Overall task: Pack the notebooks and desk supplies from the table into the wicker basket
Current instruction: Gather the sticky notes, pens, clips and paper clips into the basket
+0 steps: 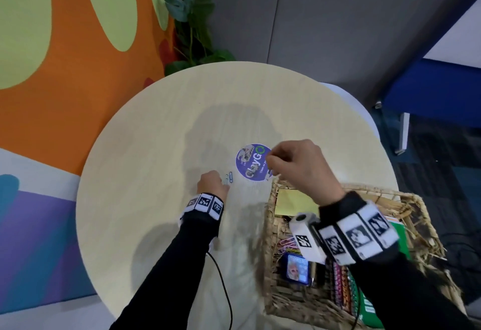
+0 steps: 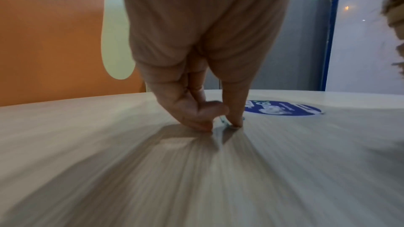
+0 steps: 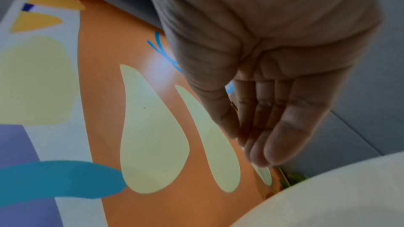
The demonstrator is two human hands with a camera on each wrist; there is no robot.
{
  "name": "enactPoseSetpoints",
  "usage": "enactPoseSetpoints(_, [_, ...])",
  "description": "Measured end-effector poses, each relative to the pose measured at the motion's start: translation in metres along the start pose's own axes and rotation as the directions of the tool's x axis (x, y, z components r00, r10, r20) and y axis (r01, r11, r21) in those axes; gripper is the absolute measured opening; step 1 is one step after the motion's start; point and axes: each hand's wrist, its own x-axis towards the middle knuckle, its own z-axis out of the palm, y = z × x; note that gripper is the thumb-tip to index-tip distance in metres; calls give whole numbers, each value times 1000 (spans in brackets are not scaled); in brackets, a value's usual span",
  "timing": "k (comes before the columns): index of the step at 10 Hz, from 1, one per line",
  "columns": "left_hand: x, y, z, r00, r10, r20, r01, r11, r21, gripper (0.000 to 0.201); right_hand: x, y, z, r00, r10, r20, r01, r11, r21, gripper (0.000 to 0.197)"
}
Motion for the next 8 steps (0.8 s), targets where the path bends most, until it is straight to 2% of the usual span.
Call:
enactPoseSetpoints(1, [6, -1, 0, 1000, 2, 11, -2, 999, 38, 24, 22, -3, 30, 998, 54, 15, -54, 999, 7, 15])
enactPoseSetpoints(2, [15, -5, -4, 999, -14, 38, 12, 998, 57, 25, 53, -3, 75, 959, 274, 74, -279, 958, 69, 16])
enactPoseSetpoints(3, [19, -5, -8, 998, -20, 66, 16, 998, 56, 27, 72, 8, 102, 909, 400, 118, -413, 904, 115, 13])
enactPoseSetpoints(4, [17, -11, -16, 997, -8, 72, 7, 1000, 13, 28, 84, 33, 129, 824, 527, 207, -541, 841, 12, 14])
enactPoseSetpoints(5, [13, -22, -25, 999, 18, 29, -16, 998, -57, 26, 78, 38, 140, 781, 605, 157, -592, 796, -126, 13])
enactPoseSetpoints(6, [-4, -45, -47, 993, 92, -76, -103, 982, -159, 20, 71, 32, 154, 776, 626, 75, -617, 778, -118, 33])
enactPoseSetpoints(7, [-22, -62, -61, 984, 119, -135, -147, 966, -212, 15, 75, 37, 164, 832, 554, 39, -521, 803, -288, 35])
enactPoseSetpoints(8, [-40, -87, -69, 979, 115, -168, -159, 948, -277, 9, 89, 46, 171, 791, 611, -38, -612, 789, -53, 37])
